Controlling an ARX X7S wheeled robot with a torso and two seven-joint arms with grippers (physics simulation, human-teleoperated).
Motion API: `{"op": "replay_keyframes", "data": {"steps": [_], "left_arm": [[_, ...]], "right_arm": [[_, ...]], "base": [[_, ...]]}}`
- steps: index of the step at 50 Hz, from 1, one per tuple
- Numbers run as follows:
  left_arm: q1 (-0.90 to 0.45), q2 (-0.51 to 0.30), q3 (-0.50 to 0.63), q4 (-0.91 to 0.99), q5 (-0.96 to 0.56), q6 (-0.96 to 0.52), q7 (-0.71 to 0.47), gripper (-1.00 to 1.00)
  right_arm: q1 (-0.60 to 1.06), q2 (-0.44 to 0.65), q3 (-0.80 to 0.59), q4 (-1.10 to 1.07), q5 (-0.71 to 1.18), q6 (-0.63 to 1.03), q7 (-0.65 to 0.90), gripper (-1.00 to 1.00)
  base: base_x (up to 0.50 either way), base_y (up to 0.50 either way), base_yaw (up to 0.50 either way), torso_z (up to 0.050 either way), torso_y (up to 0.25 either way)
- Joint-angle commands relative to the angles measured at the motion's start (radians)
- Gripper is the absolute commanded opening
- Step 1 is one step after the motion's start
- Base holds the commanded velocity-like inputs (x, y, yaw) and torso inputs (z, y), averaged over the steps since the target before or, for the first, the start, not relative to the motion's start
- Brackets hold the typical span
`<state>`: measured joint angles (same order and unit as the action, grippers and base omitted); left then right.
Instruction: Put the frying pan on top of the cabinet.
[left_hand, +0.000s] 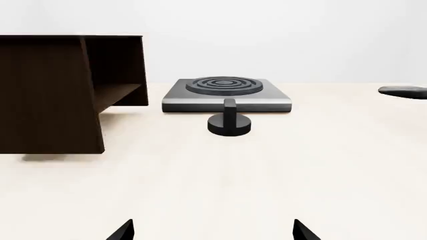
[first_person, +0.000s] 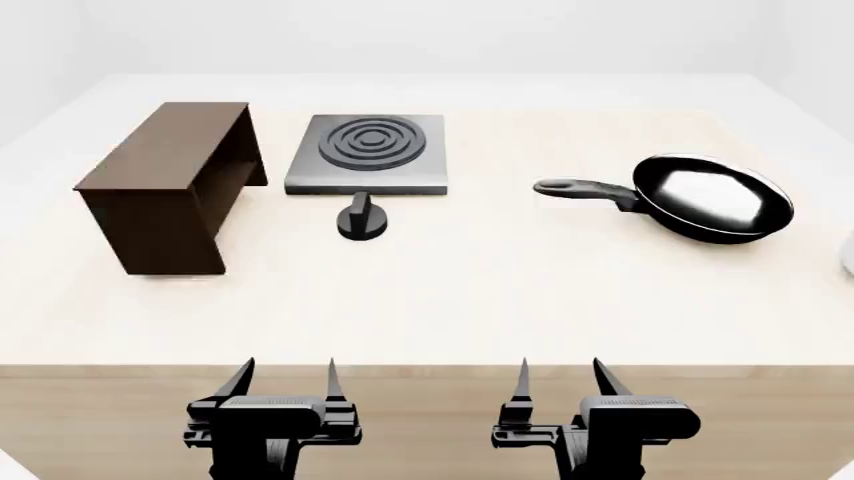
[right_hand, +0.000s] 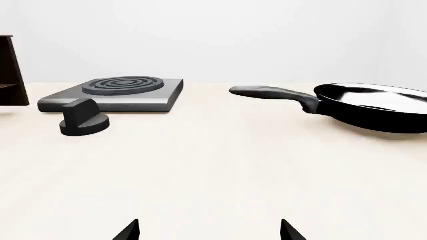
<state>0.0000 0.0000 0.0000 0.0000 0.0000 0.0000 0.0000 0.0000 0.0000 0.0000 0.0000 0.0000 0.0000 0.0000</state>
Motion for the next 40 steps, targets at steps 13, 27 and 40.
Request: {"op": "replay_keyframes", "data": {"steps": [13,27,40], "left_arm": [[-0.019,-0.048,0.050,-0.038,-0.039,0.021,-0.063,1.00],[-0.019,-0.070,0.082,-0.052,-0.030,0.042,-0.105,1.00],[-0.020,-0.086,0.102,-0.059,-0.031,0.062,-0.129,1.00]], "right_arm": [[0.001,0.050,-0.051,-0.004,0.064,0.002,0.054,1.00],[0.002,0.074,-0.074,-0.020,0.087,0.022,0.075,1.00],[0.005,0.090,-0.089,-0.017,0.094,0.023,0.097,1.00]], "base": [[0.00,-0.06,0.00,0.000,0.000],[0.00,-0.50,0.00,0.000,0.000],[0.00,-0.50,0.00,0.000,0.000]]}}
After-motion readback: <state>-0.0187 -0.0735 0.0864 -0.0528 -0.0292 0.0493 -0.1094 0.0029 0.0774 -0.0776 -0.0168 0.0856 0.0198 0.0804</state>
